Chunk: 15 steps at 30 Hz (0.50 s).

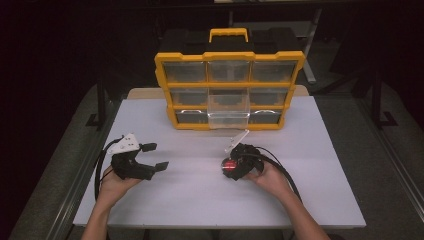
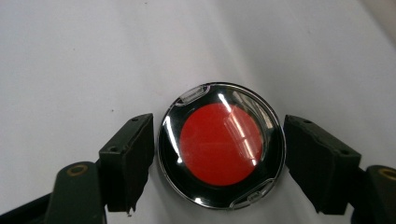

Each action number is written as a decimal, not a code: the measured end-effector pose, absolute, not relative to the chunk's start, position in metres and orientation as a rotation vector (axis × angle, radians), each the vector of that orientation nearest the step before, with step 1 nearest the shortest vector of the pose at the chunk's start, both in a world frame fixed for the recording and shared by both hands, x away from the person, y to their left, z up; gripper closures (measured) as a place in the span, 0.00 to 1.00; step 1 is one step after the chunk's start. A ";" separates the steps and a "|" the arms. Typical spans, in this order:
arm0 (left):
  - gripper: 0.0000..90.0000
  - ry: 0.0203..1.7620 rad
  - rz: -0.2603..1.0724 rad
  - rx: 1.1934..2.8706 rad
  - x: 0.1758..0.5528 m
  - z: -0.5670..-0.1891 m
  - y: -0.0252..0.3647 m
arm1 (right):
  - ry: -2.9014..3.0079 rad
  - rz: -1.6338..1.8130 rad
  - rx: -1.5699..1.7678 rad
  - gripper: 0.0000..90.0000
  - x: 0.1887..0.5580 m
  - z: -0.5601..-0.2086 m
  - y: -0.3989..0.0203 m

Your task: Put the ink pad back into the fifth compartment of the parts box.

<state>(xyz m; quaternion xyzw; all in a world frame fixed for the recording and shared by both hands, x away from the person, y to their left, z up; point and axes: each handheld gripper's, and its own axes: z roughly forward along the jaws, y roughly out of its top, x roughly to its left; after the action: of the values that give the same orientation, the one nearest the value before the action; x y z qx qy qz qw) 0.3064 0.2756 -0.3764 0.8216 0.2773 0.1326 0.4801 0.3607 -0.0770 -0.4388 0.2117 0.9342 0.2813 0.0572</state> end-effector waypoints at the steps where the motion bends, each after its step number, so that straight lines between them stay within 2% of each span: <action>1: 0.21 0.675 0.324 2.006 0.306 -0.376 0.276 | 2.832 0.853 0.645 0.28 0.361 -0.439 -0.077; 15: 0.21 0.674 0.321 2.020 0.307 -0.377 0.275 | 2.815 0.860 0.647 0.32 0.360 -0.439 -0.079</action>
<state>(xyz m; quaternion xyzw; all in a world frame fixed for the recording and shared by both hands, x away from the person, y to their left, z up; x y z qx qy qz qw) 0.3068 0.2753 -0.3771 0.8259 0.2755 0.1311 0.4741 0.3604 -0.0786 -0.4393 0.2142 0.9321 0.2848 0.0640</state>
